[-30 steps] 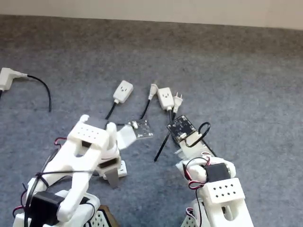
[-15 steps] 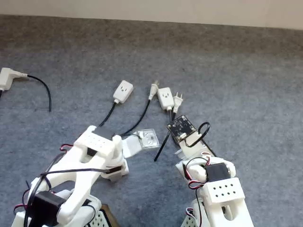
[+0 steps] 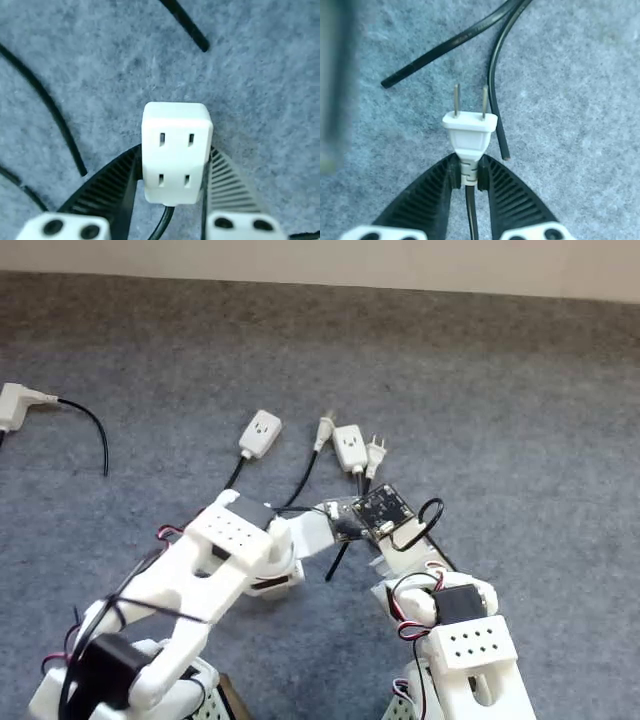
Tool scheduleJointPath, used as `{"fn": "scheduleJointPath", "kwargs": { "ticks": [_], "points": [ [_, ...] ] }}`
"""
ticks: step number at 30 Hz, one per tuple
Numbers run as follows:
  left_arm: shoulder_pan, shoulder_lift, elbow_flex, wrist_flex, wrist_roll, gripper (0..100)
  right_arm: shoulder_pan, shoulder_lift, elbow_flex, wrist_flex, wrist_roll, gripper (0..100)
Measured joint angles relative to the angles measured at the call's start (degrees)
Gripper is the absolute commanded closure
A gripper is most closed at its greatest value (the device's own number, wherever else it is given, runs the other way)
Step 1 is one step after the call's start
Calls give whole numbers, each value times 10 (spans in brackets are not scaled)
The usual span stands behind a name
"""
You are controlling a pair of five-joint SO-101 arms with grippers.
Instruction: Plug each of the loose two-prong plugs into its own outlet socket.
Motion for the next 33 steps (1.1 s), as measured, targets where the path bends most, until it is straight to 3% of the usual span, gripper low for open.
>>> {"fn": "scheduleJointPath", "kwargs": {
  "ticks": [5,19,24,33],
  "points": [
    [-1,97,-34,-12,3,774,0,0,0,0,0,993],
    [0,154,-113,-11,4,736,0,0,0,0,0,993],
    [-2,104,-113,-10,3,708,0,0,0,0,0,993],
    [-6,-43,-111,64,4,708,4,-9,-10,-6,-1,993]
  ]
}}
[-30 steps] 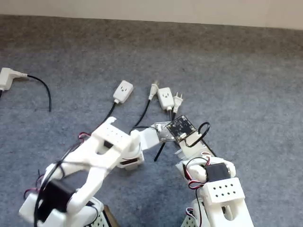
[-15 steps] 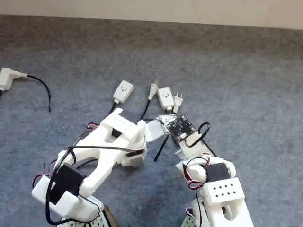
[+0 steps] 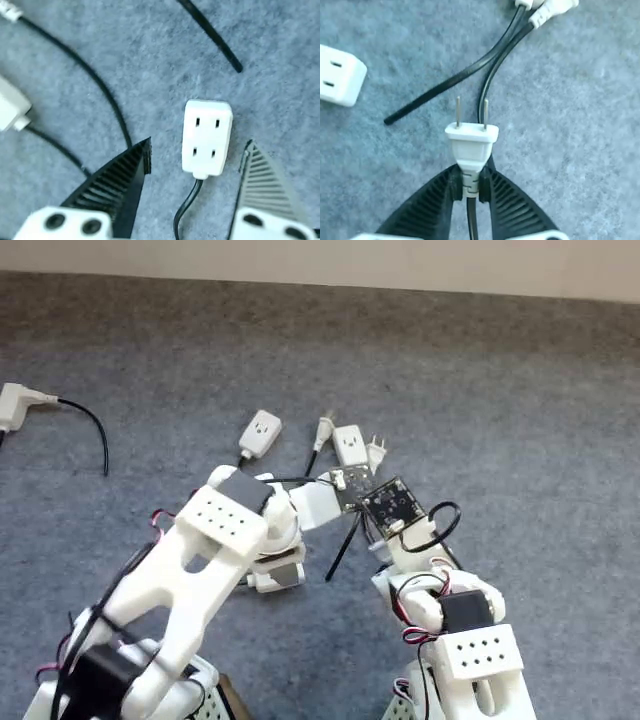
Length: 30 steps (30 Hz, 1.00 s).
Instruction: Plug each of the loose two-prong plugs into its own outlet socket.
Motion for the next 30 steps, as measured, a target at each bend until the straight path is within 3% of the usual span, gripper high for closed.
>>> {"fn": "scheduleJointPath", "kwargs": {
  "ticks": [9,20,25,30],
  "points": [
    [-91,-183,21,-1,164,708,-2,14,4,20,3,993],
    [-160,-443,200,-46,250,706,-48,29,-135,114,3,993],
    [-171,-599,302,-63,273,705,-115,151,-217,104,-33,993],
    [-236,-783,377,-63,276,705,-220,308,-316,64,-84,993]
  ]
}}
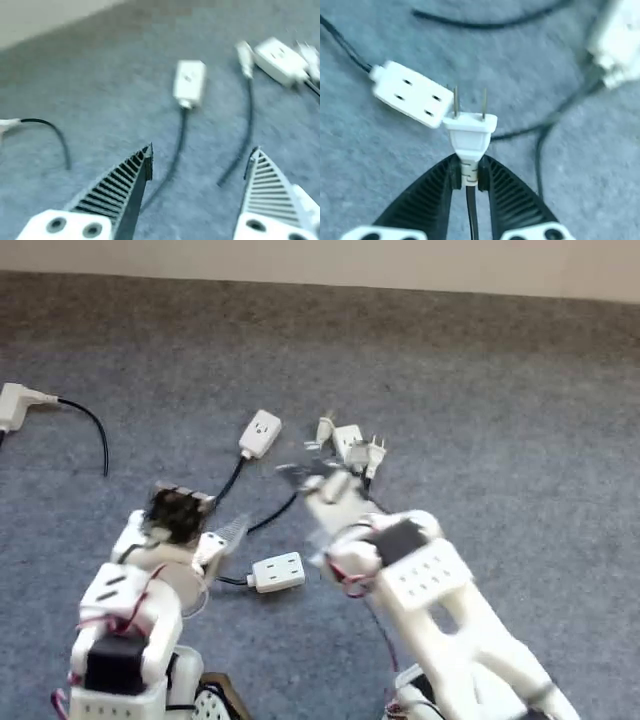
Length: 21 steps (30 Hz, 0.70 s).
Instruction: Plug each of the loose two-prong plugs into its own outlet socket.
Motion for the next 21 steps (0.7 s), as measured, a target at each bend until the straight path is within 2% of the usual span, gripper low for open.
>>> {"fn": "scheduleJointPath", "kwargs": {
  "ticks": [2,7,16,21],
  "points": [
    [-23,-39,1,11,1,705,-42,31,-20,-18,-4,993],
    [-26,-39,4,15,1,705,-113,34,-30,-73,-4,993],
    [-4,-43,47,-6,1,708,-124,-19,-30,-82,-8,993],
    [-4,-43,62,-18,1,708,-124,-55,-30,-47,-9,993]
  ]
}}
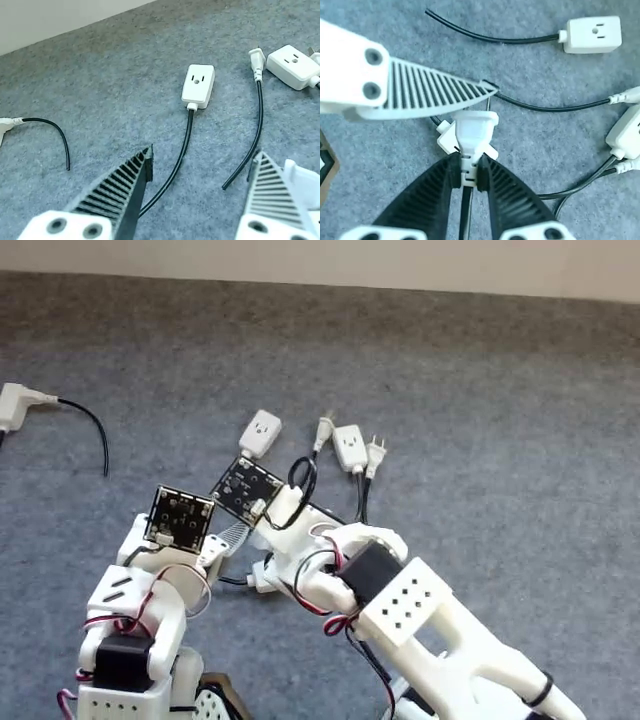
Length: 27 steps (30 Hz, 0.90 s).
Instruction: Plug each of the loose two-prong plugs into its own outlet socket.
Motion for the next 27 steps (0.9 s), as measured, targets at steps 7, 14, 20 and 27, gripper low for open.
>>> {"fn": "scheduleJointPath", "kwargs": {
  "ticks": [7,14,20,27],
  "points": [
    [15,0,1,-1,-1,708,0,-2,-53,46,-1,993],
    [47,0,16,-2,-1,708,1,-3,-84,61,3,993],
    [51,0,16,-2,-1,708,1,-3,-84,72,6,993],
    [84,0,18,1,-1,709,14,15,-136,110,10,992]
  ]
}}
